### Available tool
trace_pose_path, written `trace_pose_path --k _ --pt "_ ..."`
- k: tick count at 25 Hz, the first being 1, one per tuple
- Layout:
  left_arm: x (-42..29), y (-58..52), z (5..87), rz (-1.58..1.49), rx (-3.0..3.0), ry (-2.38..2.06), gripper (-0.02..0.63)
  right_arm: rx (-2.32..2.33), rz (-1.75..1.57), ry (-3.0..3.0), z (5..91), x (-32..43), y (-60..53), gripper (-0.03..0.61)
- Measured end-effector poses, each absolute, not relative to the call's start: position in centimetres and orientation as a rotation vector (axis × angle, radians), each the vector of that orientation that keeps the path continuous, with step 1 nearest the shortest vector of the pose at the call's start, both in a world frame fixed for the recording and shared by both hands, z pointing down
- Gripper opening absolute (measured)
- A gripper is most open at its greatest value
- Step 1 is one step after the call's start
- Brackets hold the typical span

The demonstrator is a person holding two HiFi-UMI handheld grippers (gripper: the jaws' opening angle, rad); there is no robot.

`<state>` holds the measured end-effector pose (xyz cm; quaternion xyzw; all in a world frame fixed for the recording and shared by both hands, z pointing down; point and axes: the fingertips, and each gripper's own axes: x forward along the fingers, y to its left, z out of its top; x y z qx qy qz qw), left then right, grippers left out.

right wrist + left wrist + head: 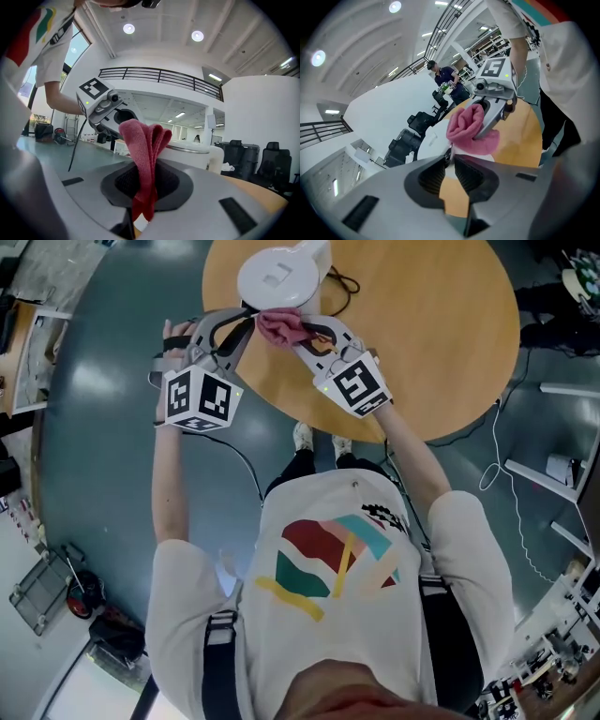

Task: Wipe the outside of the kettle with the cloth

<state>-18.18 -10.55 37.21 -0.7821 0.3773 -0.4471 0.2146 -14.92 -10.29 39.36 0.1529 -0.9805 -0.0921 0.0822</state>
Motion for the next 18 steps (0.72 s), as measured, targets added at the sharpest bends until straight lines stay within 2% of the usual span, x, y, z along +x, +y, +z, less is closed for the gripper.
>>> trace_pose_path --k 11,18 --pt "-16.7 -11.4 36.4 -1.178 -2.202 1.066 0.107 0.513 -0.289 -2.950 37.3 -10.2 -14.8 0.044" --pt "-16.5 -12.5 37.5 -1.165 -2.215 1.088 0.106 0.572 -0.230 -2.958 38.9 -8.8 -20.1 0.044"
